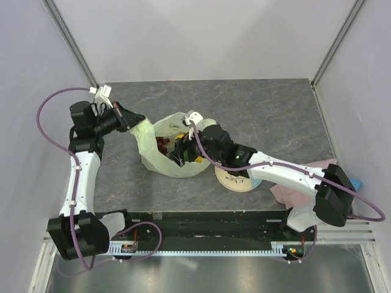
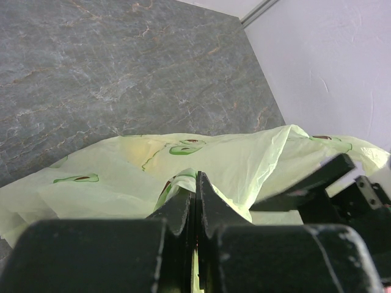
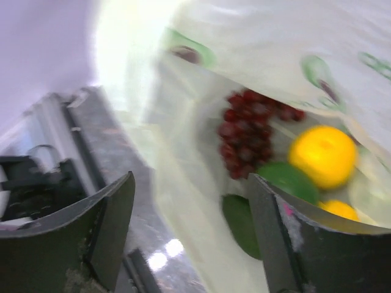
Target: Place the fruits into the plastic bag
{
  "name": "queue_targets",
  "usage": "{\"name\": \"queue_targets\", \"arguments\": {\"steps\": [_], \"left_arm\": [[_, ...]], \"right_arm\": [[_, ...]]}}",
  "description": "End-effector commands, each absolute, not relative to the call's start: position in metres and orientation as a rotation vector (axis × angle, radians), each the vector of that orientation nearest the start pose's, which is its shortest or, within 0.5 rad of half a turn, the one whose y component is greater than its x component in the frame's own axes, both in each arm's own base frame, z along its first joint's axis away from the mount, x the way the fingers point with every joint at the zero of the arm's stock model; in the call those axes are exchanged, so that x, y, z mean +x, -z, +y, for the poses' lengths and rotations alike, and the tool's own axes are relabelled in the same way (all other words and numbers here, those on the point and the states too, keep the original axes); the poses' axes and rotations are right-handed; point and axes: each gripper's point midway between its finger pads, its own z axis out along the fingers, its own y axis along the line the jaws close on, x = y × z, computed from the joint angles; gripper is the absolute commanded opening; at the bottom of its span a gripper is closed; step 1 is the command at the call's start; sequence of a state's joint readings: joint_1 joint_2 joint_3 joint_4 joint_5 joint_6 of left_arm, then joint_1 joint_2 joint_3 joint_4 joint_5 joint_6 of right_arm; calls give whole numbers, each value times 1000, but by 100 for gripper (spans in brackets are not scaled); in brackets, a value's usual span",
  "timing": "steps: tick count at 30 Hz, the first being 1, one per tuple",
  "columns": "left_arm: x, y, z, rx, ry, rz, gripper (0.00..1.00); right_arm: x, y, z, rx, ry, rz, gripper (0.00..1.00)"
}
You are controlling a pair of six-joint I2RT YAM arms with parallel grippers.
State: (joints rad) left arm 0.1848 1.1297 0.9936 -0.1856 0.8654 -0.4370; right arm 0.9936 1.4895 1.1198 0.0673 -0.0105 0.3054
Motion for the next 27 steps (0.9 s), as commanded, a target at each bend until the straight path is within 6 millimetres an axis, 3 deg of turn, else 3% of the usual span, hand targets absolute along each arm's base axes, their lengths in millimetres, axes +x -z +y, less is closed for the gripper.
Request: {"name": "queue_targets", "arguments": {"steps": [1, 5, 10, 14, 15, 18, 22, 26, 27], "left_arm": [[335, -293, -83, 63, 954, 1862, 2], [335, -293, -83, 63, 953, 1861, 2], [335, -293, -83, 63, 956, 1863, 2], [335, -293, -83, 64, 955, 1862, 1], [335, -293, -83, 64, 955, 1862, 1], [335, -293, -84, 64, 960, 1863, 1], [335, -292, -84, 63, 965, 1864, 2], [335, -293, -84, 64, 965, 1862, 1], [335, -293, -84, 64, 965, 1862, 2]], "right_arm": [[202, -301, 433, -854, -1225, 1534, 79], [169, -326, 440, -985, -1375, 1401, 78], [136, -361, 432, -1084, -1495, 1242, 79], [132, -390, 416, -1060, -1454, 1180, 81], [131, -407, 404, -1032, -1422, 1142, 82], [153, -426, 380, -913, -1243, 1195, 82], [193, -424, 343, -735, -1017, 1334, 83], [246, -428, 286, -454, -830, 1419, 83], [251, -433, 270, -384, -809, 1417, 83]]}}
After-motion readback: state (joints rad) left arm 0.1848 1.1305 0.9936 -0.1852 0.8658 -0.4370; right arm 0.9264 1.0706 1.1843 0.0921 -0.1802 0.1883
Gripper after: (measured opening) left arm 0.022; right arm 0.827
